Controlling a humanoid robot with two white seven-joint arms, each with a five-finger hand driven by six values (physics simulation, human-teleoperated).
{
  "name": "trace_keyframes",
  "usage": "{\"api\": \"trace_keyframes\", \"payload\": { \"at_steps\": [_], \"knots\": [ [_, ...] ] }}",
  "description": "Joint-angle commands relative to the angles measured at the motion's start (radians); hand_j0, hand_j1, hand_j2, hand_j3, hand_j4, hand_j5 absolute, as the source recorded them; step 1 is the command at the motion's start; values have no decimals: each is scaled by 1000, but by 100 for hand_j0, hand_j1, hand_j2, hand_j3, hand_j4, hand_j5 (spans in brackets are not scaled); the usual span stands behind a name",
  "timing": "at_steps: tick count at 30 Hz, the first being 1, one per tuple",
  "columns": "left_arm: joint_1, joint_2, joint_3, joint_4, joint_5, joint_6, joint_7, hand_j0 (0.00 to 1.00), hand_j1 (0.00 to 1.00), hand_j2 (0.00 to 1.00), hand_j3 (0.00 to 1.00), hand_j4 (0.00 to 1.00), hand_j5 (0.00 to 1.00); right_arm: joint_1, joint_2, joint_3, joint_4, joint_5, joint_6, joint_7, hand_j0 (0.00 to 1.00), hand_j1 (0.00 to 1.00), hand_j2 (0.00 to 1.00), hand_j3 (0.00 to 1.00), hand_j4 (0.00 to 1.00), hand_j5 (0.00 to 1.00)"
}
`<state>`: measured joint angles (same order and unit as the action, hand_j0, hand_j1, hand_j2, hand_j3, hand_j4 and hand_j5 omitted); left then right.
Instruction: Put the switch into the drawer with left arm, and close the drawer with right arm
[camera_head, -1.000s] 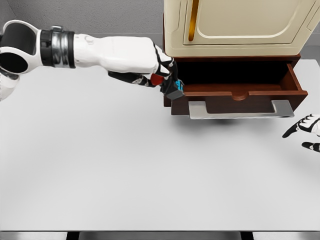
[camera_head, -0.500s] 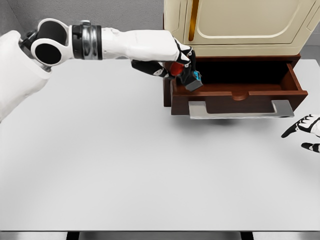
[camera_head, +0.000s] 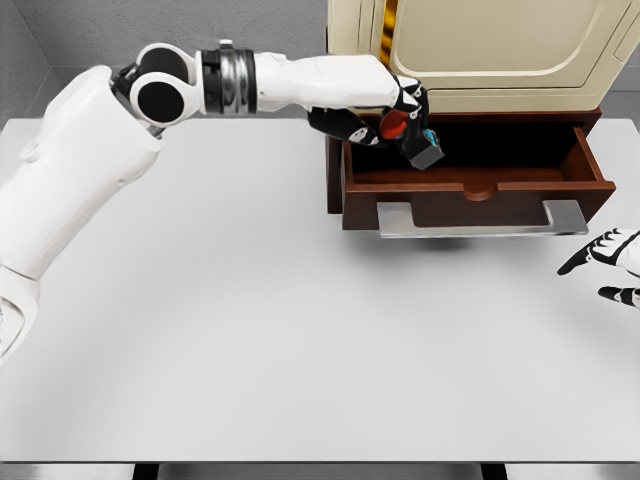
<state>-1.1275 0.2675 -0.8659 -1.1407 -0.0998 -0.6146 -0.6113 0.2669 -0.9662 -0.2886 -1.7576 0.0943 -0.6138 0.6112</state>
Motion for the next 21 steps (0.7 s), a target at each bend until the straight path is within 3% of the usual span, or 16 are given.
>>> {"api": "trace_keyframes", "payload": {
  "at_steps": [1,10,13,17,21],
  "knots": [
    [2,-39,4,22,0,4,0,35,35,35,35,35,35,0,-2,0,0,-7,3,0,66,66,66,66,66,66],
    [-2,-85,5,45,-50,4,0,37,37,37,37,37,37,2,-2,0,0,-7,3,0,67,67,67,67,67,67],
    [-2,-85,45,61,-61,4,0,40,40,40,40,40,40,5,-2,2,0,-7,3,0,67,67,67,67,67,67],
    [-2,-96,48,91,-73,4,0,43,43,43,43,43,43,5,-2,3,0,-7,3,0,67,67,67,67,67,67],
    [-2,-96,57,101,-73,4,0,69,69,69,69,69,69,5,-2,5,0,-7,3,0,67,67,67,67,67,67]
  ]
}}
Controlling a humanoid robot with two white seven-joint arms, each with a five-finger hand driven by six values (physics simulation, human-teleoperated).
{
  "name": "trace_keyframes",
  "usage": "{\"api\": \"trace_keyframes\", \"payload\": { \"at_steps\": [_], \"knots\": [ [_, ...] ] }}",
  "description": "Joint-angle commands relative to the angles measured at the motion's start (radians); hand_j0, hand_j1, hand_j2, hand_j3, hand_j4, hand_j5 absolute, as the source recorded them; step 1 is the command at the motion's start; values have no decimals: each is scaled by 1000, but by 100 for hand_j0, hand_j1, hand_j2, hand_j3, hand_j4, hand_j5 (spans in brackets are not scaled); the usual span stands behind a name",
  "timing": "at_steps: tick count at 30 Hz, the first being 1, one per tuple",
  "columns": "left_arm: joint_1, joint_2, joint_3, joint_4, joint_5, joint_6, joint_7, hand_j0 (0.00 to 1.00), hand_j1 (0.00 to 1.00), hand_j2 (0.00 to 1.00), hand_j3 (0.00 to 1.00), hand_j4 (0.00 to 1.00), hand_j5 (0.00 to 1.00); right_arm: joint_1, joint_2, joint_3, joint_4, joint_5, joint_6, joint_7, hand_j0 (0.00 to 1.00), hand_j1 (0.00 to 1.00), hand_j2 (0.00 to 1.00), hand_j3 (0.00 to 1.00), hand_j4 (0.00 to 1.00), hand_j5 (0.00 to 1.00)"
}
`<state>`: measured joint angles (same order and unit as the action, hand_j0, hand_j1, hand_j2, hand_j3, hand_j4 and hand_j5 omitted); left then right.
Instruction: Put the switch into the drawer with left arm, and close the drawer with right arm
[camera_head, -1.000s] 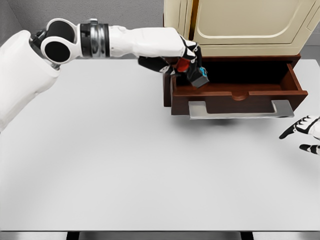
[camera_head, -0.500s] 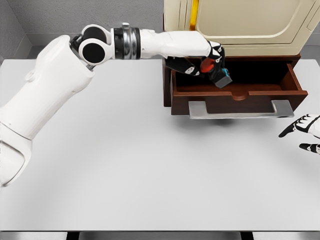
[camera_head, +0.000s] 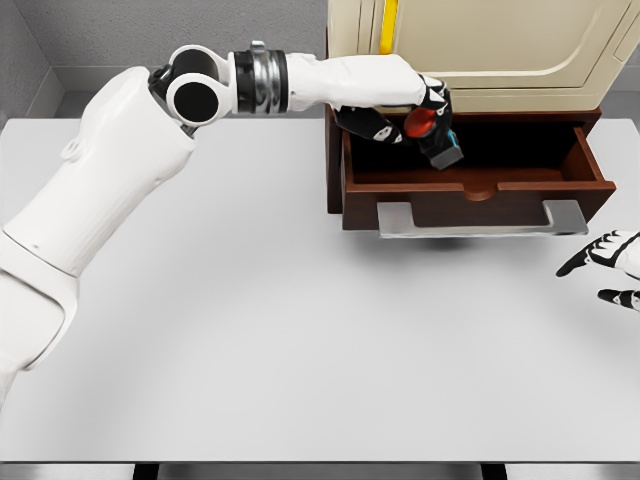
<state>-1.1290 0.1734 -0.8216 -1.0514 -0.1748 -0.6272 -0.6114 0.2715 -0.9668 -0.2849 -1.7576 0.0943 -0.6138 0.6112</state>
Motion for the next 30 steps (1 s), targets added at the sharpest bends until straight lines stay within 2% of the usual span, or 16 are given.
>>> {"api": "trace_keyframes", "payload": {
  "at_steps": [1,6,10,13,16,19,23,27,30],
  "knots": [
    [0,-3,13,13,3,16,0,72,72,72,72,72,72,0,-1,3,0,-7,3,0,67,67,67,67,67,67],
    [0,-2,15,21,3,16,0,81,81,81,81,81,81,0,-1,4,0,-7,3,0,67,67,67,67,67,67],
    [6,-31,13,22,-2,16,0,81,81,81,81,81,81,0,-1,4,0,-7,3,0,67,67,67,67,67,67],
    [12,-89,13,41,-57,16,0,81,81,81,81,81,81,0,-1,4,0,-7,3,0,67,67,67,67,67,67],
    [12,-114,6,41,-65,16,0,81,81,81,81,81,81,0,-1,6,0,-7,3,0,67,67,67,67,67,67],
    [29,-150,2,39,-115,16,0,81,81,81,81,81,81,0,-1,6,0,-7,3,0,67,67,67,67,67,67],
    [31,-172,-4,37,-115,16,0,81,81,81,81,81,81,0,-1,7,0,-7,3,0,67,67,67,67,67,67],
    [74,-173,-19,36,-155,16,0,81,81,81,81,81,81,0,-1,12,0,-7,3,0,67,67,67,67,67,67],
    [74,-173,-22,22,-158,16,0,81,81,81,81,81,81,0,-1,10,0,-7,3,0,67,67,67,67,67,67]
  ]
}}
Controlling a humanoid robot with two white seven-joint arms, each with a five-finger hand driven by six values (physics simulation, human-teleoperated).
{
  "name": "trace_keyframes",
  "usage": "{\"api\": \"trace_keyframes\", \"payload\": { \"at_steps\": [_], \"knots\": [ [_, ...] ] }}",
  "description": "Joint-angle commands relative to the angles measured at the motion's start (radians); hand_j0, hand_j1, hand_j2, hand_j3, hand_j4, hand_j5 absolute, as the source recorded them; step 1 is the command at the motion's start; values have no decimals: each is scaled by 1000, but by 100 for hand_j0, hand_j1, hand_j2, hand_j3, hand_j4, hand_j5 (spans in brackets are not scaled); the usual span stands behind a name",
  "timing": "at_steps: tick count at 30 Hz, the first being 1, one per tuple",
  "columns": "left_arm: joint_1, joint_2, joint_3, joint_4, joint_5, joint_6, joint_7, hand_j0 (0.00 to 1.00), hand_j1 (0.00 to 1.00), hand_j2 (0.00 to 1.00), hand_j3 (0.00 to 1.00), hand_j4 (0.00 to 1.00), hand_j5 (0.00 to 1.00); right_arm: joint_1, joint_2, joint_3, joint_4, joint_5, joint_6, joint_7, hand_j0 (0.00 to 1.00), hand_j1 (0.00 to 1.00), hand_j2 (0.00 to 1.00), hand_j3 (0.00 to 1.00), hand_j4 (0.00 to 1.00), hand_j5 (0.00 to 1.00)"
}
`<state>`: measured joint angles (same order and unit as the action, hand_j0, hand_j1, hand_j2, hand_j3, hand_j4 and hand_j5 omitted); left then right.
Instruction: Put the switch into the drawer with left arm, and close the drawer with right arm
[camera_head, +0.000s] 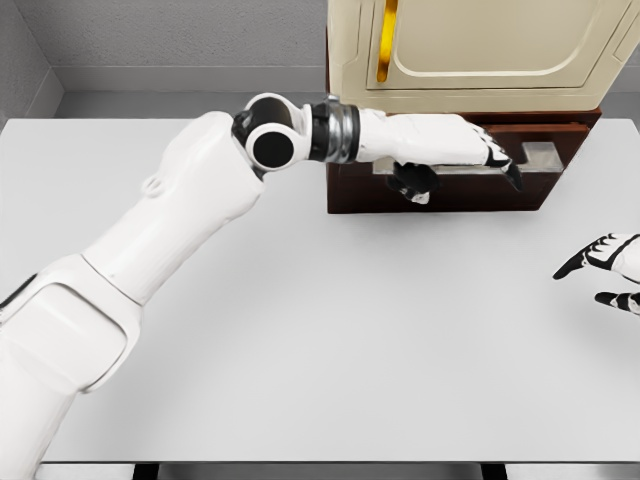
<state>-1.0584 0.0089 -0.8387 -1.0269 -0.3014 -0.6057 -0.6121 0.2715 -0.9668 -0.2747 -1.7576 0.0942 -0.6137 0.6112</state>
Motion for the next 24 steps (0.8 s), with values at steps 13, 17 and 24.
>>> {"api": "trace_keyframes", "payload": {
  "at_steps": [13,17,24],
  "knots": [
    [-8,-9,0,-128,-21,-5,1,91,91,91,91,91,91,0,-1,2,0,-7,3,0,67,67,67,67,67,67],
    [-8,-9,0,-133,-21,-5,1,95,95,95,95,95,95,0,-1,2,0,-7,3,0,67,67,67,67,67,67],
    [20,603,4,-668,364,-5,1,100,100,100,100,100,100,2,-3,2,0,-7,3,0,67,67,67,67,67,67]
  ]
}}
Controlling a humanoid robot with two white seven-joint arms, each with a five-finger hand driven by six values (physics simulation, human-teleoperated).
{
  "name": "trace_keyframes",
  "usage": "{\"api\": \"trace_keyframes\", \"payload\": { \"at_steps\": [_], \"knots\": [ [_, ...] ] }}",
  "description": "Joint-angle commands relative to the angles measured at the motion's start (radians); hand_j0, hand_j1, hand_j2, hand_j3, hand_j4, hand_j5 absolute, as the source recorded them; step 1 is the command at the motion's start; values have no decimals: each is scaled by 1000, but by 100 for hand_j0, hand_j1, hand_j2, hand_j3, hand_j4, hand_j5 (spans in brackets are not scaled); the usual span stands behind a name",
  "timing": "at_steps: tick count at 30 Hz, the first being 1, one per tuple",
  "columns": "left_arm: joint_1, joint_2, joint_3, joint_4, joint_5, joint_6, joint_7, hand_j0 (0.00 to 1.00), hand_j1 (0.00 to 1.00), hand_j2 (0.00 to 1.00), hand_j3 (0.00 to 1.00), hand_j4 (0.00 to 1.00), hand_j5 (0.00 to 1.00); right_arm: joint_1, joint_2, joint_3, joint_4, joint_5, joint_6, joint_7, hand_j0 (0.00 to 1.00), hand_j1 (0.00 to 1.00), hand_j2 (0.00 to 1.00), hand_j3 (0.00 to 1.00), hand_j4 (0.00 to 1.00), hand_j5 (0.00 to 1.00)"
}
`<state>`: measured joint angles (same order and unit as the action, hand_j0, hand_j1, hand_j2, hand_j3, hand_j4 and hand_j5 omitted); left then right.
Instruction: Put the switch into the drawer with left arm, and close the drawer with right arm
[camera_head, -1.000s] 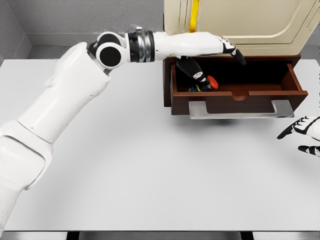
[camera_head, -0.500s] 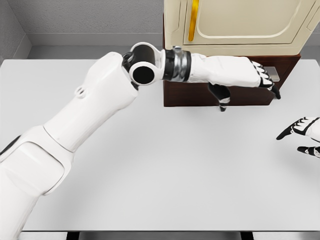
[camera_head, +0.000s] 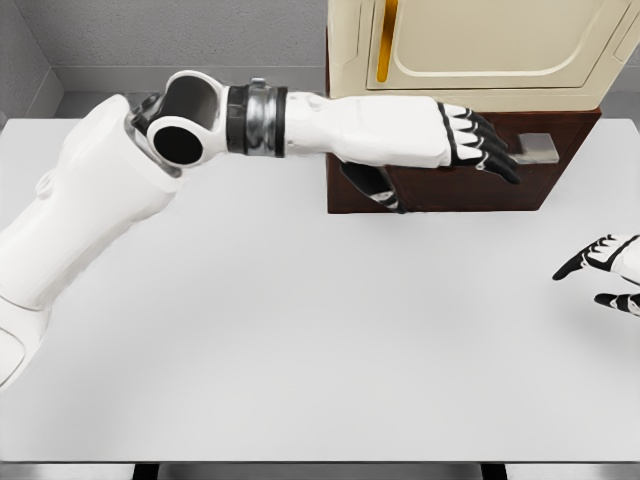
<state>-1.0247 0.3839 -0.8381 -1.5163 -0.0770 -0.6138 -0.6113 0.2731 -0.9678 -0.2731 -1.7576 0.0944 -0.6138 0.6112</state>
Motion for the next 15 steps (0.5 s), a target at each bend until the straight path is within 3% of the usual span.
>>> {"api": "trace_keyframes", "payload": {
  "at_steps": [1,3,5,6,15],
  "knots": [
    [5,315,4,-182,184,3,0,100,100,100,100,100,100,0,0,0,0,-7,3,0,68,68,68,68,68,68],
    [44,415,5,-177,189,3,0,100,100,100,100,100,100,3,-2,0,0,-7,3,0,68,68,68,68,68,68],
    [103,464,-1,-163,187,3,0,100,100,100,100,100,100,5,-12,0,0,-7,3,0,68,68,68,68,68,68],
    [104,481,1,-162,187,3,0,100,100,100,100,100,100,5,-12,0,0,-7,3,0,68,68,68,68,68,68],
    [110,484,1,-153,184,3,0,100,100,100,100,100,100,5,-14,0,0,-7,3,0,71,71,71,71,71,71]
  ]
}}
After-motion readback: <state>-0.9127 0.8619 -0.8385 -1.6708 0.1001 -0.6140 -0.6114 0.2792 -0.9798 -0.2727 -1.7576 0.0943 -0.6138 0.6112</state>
